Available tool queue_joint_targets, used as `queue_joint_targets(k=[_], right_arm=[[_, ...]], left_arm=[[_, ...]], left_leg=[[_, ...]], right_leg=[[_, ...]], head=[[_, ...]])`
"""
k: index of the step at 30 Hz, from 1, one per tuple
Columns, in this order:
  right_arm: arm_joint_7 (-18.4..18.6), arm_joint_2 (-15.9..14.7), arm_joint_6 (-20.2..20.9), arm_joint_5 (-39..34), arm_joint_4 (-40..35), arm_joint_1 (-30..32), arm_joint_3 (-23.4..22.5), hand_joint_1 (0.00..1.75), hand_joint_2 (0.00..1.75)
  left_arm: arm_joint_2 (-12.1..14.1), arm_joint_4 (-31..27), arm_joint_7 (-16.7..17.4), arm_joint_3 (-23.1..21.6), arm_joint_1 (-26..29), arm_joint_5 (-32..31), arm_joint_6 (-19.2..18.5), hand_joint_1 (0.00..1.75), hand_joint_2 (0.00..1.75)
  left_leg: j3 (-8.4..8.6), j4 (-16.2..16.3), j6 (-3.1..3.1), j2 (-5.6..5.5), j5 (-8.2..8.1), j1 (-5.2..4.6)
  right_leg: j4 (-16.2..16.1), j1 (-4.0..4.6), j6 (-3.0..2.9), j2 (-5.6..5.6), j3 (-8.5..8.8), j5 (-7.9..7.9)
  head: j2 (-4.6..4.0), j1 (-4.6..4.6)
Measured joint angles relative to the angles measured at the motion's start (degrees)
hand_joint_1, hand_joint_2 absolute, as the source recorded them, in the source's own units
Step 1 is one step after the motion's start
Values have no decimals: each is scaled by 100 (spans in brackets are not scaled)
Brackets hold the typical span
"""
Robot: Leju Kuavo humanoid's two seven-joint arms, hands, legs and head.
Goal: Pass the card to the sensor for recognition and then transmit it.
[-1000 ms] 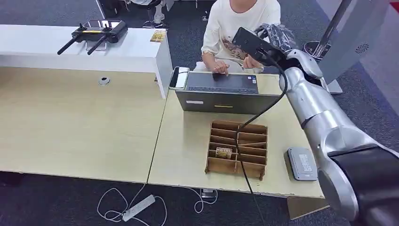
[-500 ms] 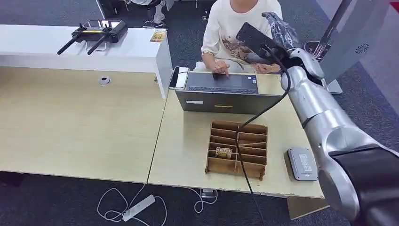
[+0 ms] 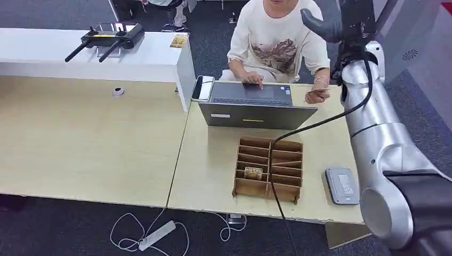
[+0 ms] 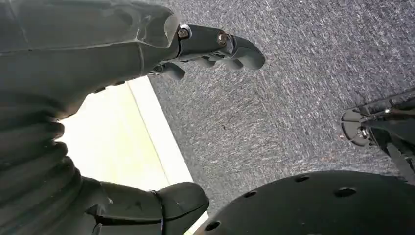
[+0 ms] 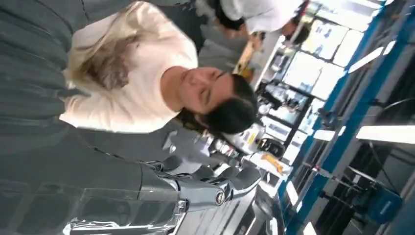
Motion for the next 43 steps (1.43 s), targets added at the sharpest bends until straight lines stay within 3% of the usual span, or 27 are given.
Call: queue_joint_targets(k=[6, 9, 14, 19, 26, 32, 33, 35, 36, 43], right_arm=[[89, -194, 718, -1216, -882, 466, -4, 0, 175], [260, -458, 1159, -1744, -1430, 789, 105, 0, 175], [451, -1067, 1867, -2507, -2175, 1323, 151, 0, 175], [470, -1877, 2718, -3198, -2759, 2024, 121, 0, 175], [590, -2760, 3494, -3911, -3601, 3384, -299, 0, 175], [623, -3149, 3757, -4139, -4329, 4731, -782, 0, 175], [606, -3176, 3755, -4122, -4440, 4963, -852, 0, 0], [500, -3224, 3741, -4012, -4673, 5470, -986, 0, 0], [450, -3233, 3752, -4006, -4789, 5696, -1056, 0, 175], [387, -3198, 3859, -4008, -5189, 6594, -1184, 0, 175]], left_arm=[[0, 0, -9, 22, 12, 70, 35, 0, 175], [-6, 0, -9, 61, 17, 116, 63, 0, 175], [-9, 0, -7, 151, 48, 179, 101, 0, 175], [-15, 0, 9, 214, 61, 234, 105, 0, 175], [-30, 0, 26, 328, 66, 319, 147, 0, 175], [-39, 0, 59, 424, 66, 347, 173, 0, 175], [-39, 0, 61, 428, 68, 352, 177, 0, 175], [-44, 0, 61, 435, 69, 361, 181, 0, 175], [-46, 0, 61, 437, 69, 365, 181, 0, 175], [-63, 0, 61, 444, 66, 367, 205, 0, 175]], left_leg=[[0, 1, 0, -1, 0, 0], [-1, 2, 0, -5, 0, -1], [-4, 3, 3, -16, -2, -2], [-7, 4, 7, -22, -5, -2], [-10, 4, 9, -27, -10, -1], [-11, 2, 11, -26, -12, 1], [-11, 2, 11, -27, -12, 1], [-15, 1, 11, -28, -12, 0], [-15, 0, 11, -25, -12, 0], [-13, -1, 10, -19, -12, -1]], right_leg=[[-1, 0, 0, -1, -1, 0], [-4, -1, 0, -5, 0, 0], [-12, -2, 4, -11, 2, 2], [-16, -3, 5, -15, 3, 2], [-17, -3, 8, -19, 1, 0], [-17, -3, 9, -19, -1, -3], [-17, -2, 9, -19, -1, -3], [-16, -1, 9, -21, -1, -4], [-15, -1, 9, -20, -2, -4], [-15, -1, 9, -16, -1, -4]], head=[[0, -2], [0, -2], [0, 0], [0, 0], [0, 0], [0, 0], [0, -2], [0, -2], [0, -2], [0, -2]])
